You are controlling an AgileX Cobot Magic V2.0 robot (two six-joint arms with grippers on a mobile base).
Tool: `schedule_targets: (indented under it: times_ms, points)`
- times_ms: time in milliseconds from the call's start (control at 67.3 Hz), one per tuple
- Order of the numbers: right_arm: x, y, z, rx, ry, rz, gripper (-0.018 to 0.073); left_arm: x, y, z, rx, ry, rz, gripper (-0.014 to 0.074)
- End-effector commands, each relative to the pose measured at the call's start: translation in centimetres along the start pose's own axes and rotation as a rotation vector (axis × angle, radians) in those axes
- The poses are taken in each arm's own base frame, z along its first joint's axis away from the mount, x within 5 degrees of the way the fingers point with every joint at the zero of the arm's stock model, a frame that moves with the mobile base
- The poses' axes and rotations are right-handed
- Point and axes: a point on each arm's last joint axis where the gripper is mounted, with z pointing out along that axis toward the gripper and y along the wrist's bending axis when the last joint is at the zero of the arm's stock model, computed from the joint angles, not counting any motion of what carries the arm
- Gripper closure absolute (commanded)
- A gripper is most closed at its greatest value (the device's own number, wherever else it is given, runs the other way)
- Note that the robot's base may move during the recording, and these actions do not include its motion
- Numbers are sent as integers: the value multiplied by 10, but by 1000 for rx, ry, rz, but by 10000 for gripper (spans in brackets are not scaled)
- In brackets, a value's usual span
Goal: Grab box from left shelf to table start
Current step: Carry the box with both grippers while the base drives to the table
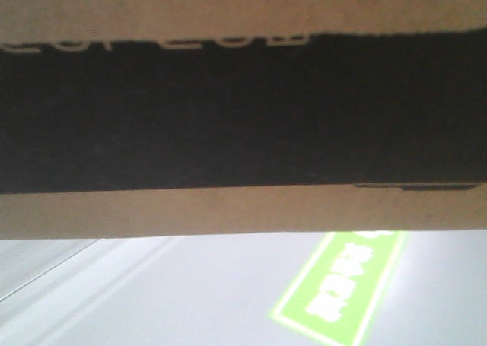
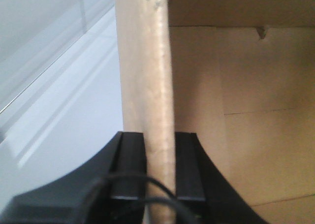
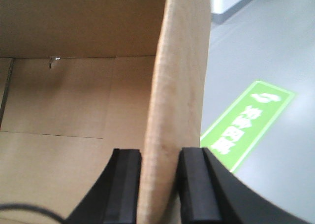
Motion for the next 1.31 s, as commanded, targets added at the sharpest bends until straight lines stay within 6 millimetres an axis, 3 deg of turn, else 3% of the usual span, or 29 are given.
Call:
schedule_targets:
  times_ms: [0, 1292]
  points:
    - [-19, 0, -2, 18, -150, -12, 501, -20, -9, -12, 116, -196, -23, 690]
    - [-19, 0, -2, 18, -150, -12, 501, -20, -9, -12, 116, -196, -23, 689]
